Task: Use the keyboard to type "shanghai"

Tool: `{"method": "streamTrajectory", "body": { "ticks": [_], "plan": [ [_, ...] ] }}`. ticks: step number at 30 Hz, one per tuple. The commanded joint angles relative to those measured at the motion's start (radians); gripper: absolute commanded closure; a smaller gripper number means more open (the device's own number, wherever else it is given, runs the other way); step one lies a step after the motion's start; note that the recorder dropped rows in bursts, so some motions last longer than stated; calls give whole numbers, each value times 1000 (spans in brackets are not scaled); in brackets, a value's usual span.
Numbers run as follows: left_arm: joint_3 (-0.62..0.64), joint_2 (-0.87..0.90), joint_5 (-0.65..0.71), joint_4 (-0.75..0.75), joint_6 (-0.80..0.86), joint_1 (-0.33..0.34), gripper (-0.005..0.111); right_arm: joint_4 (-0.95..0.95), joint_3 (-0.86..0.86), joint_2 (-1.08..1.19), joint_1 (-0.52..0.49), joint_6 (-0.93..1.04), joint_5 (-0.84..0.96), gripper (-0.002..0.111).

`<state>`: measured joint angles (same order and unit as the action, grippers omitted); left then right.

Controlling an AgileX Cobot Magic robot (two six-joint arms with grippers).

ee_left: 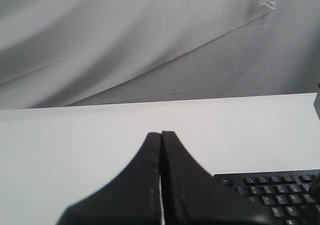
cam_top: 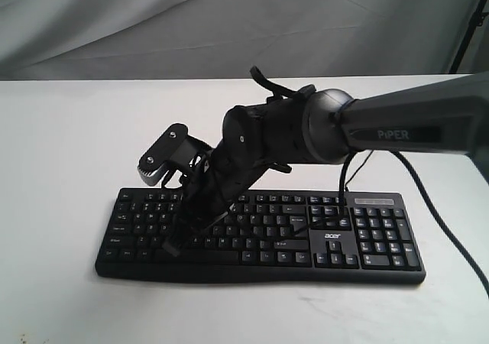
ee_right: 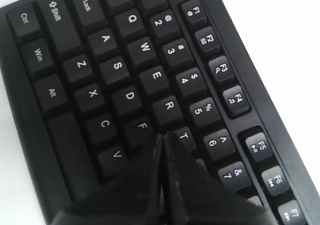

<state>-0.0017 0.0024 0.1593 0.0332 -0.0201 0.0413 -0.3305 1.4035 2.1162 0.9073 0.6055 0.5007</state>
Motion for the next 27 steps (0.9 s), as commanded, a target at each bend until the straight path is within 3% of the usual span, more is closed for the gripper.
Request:
{"method": "streamTrajectory", "body": {
  "ticks": [1, 27],
  "plan": [
    [2, -2, -6, 0, -3, -6, 107, -19, 7, 5, 0, 35, 5, 108],
    [2, -2, -6, 0, -3, -6, 107, -34, 6, 5, 0, 48, 13, 108]
  ]
}}
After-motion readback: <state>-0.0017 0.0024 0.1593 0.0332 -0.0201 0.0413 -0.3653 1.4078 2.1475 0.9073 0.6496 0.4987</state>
